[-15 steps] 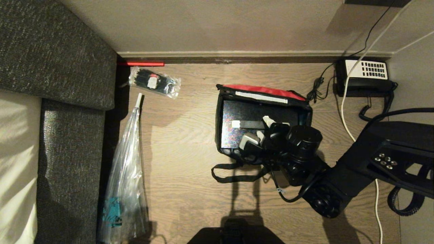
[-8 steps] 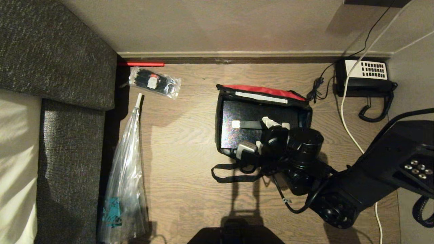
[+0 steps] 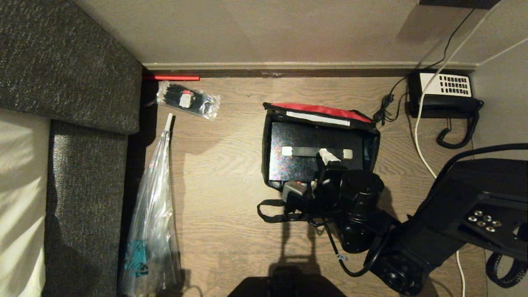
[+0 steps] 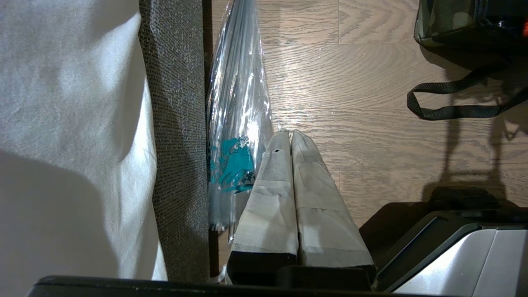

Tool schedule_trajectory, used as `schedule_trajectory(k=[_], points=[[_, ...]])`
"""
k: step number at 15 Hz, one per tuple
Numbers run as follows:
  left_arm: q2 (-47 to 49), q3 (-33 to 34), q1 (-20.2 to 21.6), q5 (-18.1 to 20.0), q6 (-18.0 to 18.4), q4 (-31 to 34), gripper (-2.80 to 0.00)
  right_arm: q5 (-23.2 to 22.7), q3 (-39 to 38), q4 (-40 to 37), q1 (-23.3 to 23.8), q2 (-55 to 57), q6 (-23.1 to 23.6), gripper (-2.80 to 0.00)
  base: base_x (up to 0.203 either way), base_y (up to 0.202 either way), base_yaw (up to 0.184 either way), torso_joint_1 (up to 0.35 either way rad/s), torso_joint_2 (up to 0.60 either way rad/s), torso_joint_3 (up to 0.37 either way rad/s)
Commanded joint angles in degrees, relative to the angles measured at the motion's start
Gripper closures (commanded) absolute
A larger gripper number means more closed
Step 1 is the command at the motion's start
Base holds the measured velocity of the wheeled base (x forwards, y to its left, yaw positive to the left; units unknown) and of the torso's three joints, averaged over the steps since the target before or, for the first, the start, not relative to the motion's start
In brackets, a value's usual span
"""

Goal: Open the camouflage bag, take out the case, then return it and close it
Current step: Grip the handle

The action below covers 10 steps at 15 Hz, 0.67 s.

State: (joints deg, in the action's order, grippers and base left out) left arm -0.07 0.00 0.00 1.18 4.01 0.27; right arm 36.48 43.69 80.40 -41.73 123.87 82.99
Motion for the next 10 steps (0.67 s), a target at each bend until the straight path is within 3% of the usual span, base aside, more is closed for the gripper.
schedule_trajectory(k=[1, 4, 8, 10], points=[[0.1, 0.1, 0.0, 0.0, 0.0, 0.0, 0.00, 2.0, 0.2, 3.9, -0.1, 2.4, 2.0, -2.80, 0.000, 0.000, 0.000, 0.000, 0.00, 0.000], [0.1, 0.1, 0.0, 0.0, 0.0, 0.0, 0.00, 3.9, -0.7, 7.3, -0.1, 2.6, 7.1, -2.80, 0.000, 0.000, 0.000, 0.000, 0.00, 0.000], [0.1, 0.1, 0.0, 0.0, 0.0, 0.0, 0.00, 5.3, -2.5, 7.3, -0.6, 3.5, 7.0, -2.80, 0.000, 0.000, 0.000, 0.000, 0.00, 0.000], [0.1, 0.1, 0.0, 0.0, 0.0, 0.0, 0.00, 8.8, -1.9, 7.3, -0.9, 4.2, 5.9, -2.80, 0.000, 0.000, 0.000, 0.000, 0.00, 0.000]])
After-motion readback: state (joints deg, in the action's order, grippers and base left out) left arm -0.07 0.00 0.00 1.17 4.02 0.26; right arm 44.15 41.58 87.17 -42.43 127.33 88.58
